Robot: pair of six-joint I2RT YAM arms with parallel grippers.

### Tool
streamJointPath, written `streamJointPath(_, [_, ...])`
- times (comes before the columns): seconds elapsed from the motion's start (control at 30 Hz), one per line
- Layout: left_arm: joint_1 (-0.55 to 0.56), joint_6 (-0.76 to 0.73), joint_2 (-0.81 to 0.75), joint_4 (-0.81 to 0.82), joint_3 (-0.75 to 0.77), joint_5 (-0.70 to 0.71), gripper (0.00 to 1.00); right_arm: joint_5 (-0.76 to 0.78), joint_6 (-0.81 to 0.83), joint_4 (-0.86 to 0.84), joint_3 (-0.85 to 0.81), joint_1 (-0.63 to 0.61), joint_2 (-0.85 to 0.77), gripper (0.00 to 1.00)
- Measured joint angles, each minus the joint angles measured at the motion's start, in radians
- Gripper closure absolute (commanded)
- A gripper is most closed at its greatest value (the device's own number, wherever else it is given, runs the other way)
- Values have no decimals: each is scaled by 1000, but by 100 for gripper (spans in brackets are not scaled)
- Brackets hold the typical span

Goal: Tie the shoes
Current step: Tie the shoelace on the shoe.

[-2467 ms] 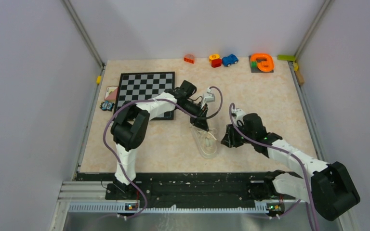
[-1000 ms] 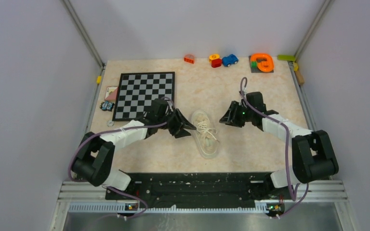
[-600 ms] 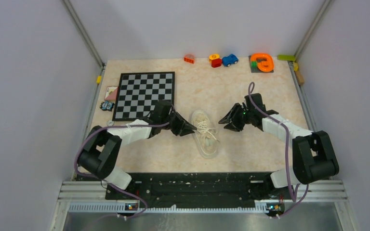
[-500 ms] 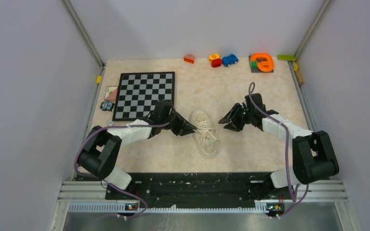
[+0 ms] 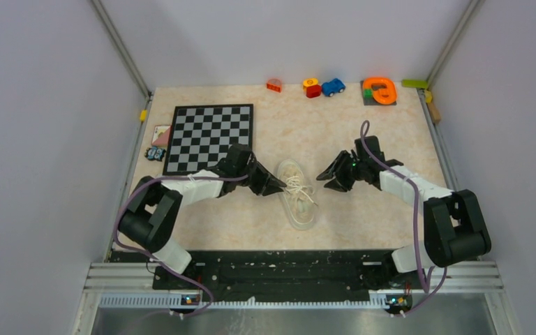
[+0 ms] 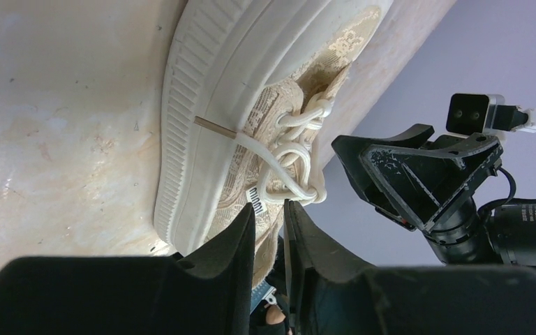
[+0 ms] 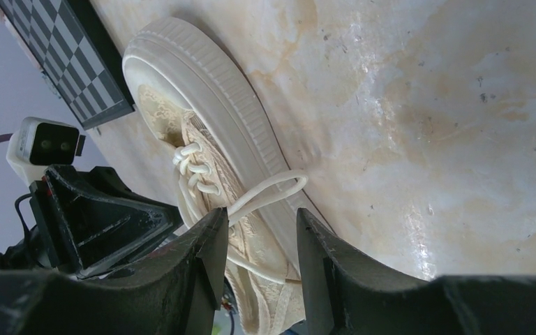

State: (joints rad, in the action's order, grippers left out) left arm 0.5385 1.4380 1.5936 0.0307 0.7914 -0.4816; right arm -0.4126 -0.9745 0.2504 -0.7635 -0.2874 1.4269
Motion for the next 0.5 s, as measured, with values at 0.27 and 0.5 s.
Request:
streamJointPath(0.27, [0, -5, 29, 0, 12, -1, 77, 1, -23, -11, -12, -48, 35, 57])
streamJointPath(0.5, [0, -9, 43, 0, 16, -4, 76, 2, -27, -19, -13, -58, 40, 56])
